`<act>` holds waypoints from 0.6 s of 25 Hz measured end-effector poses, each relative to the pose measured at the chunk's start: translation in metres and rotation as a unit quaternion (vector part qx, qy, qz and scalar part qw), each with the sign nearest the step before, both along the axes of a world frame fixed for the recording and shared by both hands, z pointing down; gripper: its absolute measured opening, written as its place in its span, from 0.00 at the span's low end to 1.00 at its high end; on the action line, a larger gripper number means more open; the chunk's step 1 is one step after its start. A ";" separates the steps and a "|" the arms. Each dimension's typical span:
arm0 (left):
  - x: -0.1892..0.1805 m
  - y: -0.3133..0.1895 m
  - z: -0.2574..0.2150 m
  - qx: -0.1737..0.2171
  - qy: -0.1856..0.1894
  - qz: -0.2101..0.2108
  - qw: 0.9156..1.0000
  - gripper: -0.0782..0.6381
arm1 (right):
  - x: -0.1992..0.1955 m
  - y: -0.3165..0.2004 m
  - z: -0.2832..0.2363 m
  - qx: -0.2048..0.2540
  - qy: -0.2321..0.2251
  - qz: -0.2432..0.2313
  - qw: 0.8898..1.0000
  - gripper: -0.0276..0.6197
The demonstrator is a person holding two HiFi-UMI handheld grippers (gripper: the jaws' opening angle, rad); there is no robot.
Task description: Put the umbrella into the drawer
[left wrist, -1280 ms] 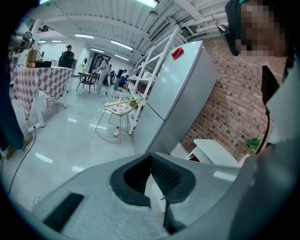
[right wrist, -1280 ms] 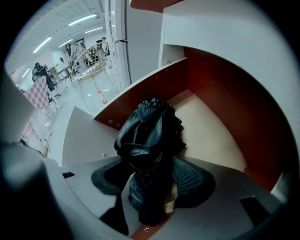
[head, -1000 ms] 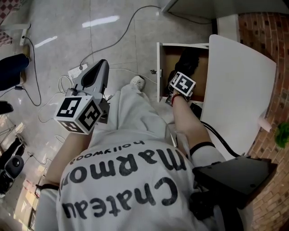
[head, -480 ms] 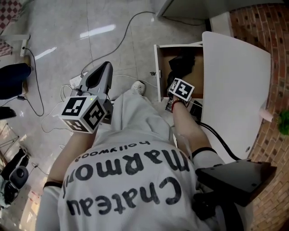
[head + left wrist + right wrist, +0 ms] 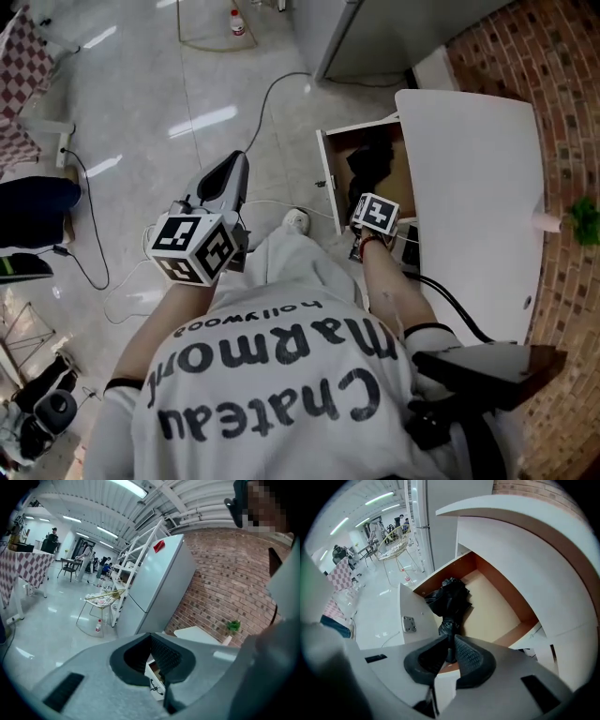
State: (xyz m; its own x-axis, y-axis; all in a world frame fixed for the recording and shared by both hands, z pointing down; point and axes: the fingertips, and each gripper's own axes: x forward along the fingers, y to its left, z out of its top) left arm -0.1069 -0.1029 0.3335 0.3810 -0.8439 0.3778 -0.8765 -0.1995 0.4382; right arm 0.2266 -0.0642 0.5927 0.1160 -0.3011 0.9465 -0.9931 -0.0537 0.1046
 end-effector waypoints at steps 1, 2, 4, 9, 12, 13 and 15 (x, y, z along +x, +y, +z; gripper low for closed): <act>-0.001 -0.001 -0.006 0.007 0.000 0.003 1.000 0.13 | -0.003 0.001 -0.005 0.003 -0.004 0.002 1.000 0.11; -0.001 -0.003 -0.012 0.015 0.000 0.006 1.000 0.13 | -0.005 0.001 -0.010 0.008 -0.008 0.004 1.000 0.10; -0.002 -0.005 -0.025 0.031 -0.001 0.014 0.999 0.13 | -0.011 0.000 -0.022 0.022 -0.013 0.004 1.000 0.09; -0.006 0.000 -0.050 0.059 0.005 0.021 0.998 0.13 | -0.029 0.002 -0.056 0.056 -0.038 -0.010 0.998 0.06; -0.006 0.001 -0.065 0.077 0.011 0.024 0.997 0.13 | -0.039 -0.002 -0.081 0.086 -0.052 -0.024 0.995 0.06; -0.007 0.001 -0.069 0.082 0.013 0.024 0.996 0.13 | -0.042 -0.003 -0.089 0.094 -0.053 -0.028 0.994 0.06; -0.007 0.001 -0.074 0.092 0.017 0.023 0.995 0.13 | -0.047 -0.006 -0.104 0.114 -0.057 -0.033 0.991 0.06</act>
